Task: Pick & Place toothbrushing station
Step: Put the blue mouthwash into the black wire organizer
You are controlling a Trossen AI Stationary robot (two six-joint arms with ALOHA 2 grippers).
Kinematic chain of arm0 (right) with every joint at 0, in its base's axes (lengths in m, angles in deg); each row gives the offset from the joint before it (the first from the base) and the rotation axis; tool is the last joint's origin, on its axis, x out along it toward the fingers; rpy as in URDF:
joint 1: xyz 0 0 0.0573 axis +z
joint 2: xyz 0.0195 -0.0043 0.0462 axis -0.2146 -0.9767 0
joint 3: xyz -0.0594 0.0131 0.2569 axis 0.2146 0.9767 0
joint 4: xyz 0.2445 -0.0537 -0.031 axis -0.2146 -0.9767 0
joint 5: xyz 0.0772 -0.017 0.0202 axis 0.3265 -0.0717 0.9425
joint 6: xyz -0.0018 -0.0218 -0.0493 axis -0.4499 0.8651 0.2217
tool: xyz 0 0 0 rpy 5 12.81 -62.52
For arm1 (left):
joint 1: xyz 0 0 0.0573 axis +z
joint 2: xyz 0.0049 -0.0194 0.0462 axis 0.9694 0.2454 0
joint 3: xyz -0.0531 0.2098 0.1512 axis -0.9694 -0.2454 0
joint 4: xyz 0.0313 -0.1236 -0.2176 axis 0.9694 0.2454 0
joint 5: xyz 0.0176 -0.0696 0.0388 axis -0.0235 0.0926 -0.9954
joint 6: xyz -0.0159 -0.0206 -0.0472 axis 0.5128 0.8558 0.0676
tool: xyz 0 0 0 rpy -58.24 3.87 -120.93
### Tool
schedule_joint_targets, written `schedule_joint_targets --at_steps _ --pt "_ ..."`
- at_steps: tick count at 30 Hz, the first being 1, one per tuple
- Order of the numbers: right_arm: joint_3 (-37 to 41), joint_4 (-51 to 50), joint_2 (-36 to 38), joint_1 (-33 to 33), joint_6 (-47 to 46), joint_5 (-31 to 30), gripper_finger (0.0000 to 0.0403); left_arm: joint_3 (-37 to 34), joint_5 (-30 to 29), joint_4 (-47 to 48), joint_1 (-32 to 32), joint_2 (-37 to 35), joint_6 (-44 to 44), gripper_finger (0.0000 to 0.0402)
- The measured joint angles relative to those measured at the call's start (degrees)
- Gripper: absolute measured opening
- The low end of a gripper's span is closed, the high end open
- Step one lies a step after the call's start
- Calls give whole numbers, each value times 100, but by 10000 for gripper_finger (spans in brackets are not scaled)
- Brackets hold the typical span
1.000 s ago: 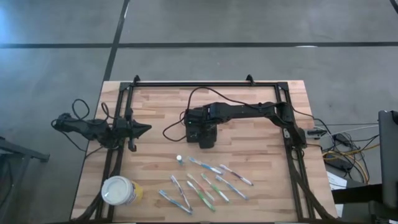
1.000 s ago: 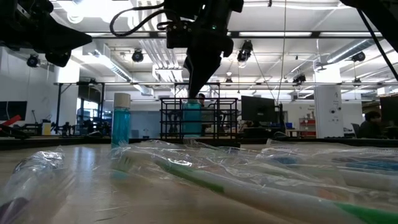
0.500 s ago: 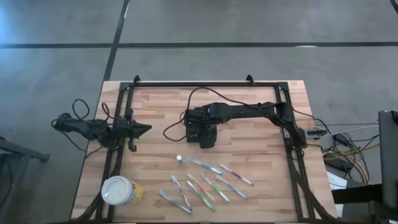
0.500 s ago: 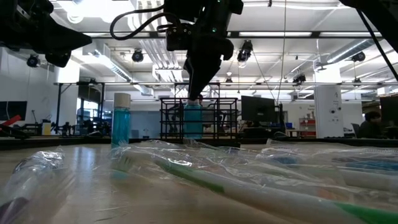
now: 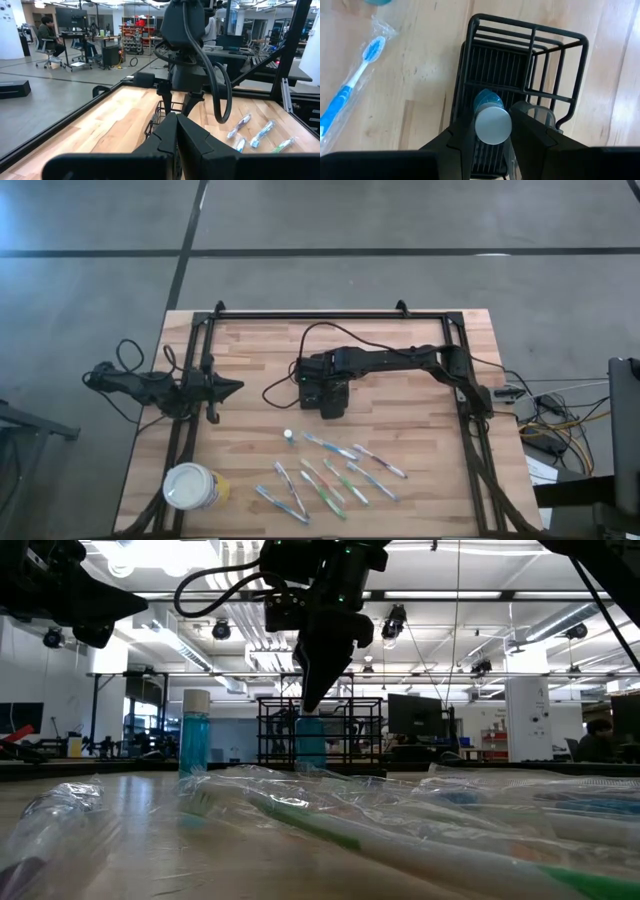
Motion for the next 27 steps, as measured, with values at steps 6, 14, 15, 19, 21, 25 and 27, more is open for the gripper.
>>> schedule_joint_targets --at_steps 6,14,15,19,21,25,27 --pt "0 0 0 0 83 18 107 2 0 0 2 2 -2 14" --pt "-47 -68 0 4 -124 56 158 0 0 0 2 1 0 14" --pt "-66 -85 0 6 -138 68 164 0 0 0 0 0 1 14" --pt "-141 -108 0 7 -177 77 179 0 0 0 0 0 11 14" --pt "-201 -109 2 7 -176 69 181 0 0 0 0 1 11 14" --pt "-320 -93 26 -5 -174 16 178 0 1 0 0 1 14 14" --pt "-365 -97 33 -11 -171 21 175 0 0 0 2 0 15 14"
